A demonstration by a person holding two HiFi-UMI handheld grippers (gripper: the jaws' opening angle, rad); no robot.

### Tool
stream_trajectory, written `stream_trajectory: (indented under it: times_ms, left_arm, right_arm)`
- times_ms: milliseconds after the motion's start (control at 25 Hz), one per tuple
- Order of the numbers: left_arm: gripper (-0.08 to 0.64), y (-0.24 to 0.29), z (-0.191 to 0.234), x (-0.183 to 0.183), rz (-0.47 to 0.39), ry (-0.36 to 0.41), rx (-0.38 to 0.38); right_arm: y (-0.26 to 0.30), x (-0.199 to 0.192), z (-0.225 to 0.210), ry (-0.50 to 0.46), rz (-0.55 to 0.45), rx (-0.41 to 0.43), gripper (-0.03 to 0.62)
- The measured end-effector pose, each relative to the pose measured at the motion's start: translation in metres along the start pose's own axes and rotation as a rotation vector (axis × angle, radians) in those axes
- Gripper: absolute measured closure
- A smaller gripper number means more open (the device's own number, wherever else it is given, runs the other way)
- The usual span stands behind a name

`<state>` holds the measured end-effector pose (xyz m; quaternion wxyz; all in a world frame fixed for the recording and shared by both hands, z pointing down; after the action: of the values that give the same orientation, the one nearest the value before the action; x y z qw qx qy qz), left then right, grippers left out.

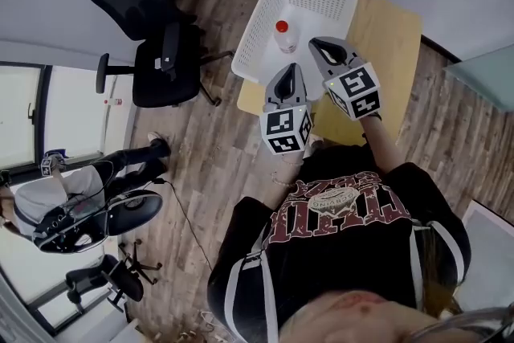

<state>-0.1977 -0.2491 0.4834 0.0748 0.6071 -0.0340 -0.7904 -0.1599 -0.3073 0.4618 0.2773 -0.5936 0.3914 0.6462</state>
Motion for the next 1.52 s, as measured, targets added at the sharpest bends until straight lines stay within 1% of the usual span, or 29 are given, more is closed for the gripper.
stream_trajectory:
  times_ms: [200,480,640,800,920,1080,1240,1520]
  left_arm:
    - [0.512,0.003,0.000,-0.008,0.014,-0.018,0.005]
    - [0.512,0.001,0.002,-0.007,0.011,-0.013,0.015]
    - [0.512,0.002,0.005,-0.007,0.011,-0.037,0.018]
    - [0.512,0.001,0.006,-0.008,0.011,-0.013,0.029]
    - [0.512,0.002,0.007,-0.009,0.013,-0.016,0.029]
    - [0.512,0.002,0.008,-0.009,0.010,-0.026,0.032]
    - [0.512,0.002,0.007,-0.009,0.011,-0.022,0.030]
    - [0.512,0.004,0.009,-0.010,0.012,-0.022,0.030]
  right_arm:
    - [0.013,-0.004,-0.002,-0.001,0.010,0.025,0.572]
    - [0.034,-0.013,-0.002,0.007,0.044,0.059,0.572]
    - [0.048,-0.017,-0.004,-0.004,0.068,0.073,0.571]
    - [0.060,-0.019,-0.004,-0.007,0.090,0.087,0.567]
    - [0.069,-0.024,-0.003,-0.015,0.119,0.106,0.521]
    - [0.082,-0.027,-0.003,-0.033,0.138,0.125,0.496]
    - [0.095,-0.032,-0.001,-0.027,0.167,0.152,0.465]
    - [0.114,-0.044,0.000,-0.031,0.209,0.155,0.425]
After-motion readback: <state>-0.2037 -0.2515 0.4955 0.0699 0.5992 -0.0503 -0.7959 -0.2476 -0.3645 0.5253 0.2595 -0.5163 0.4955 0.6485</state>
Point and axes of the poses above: the fingertips, and each gripper's own axes: y forward along the fingers, z to its left, x out of its top, the point moved 1 cm from there along -y, backward along the fingers, and after that the axes turned 9 degrees about -z, right-handed, at the moved point
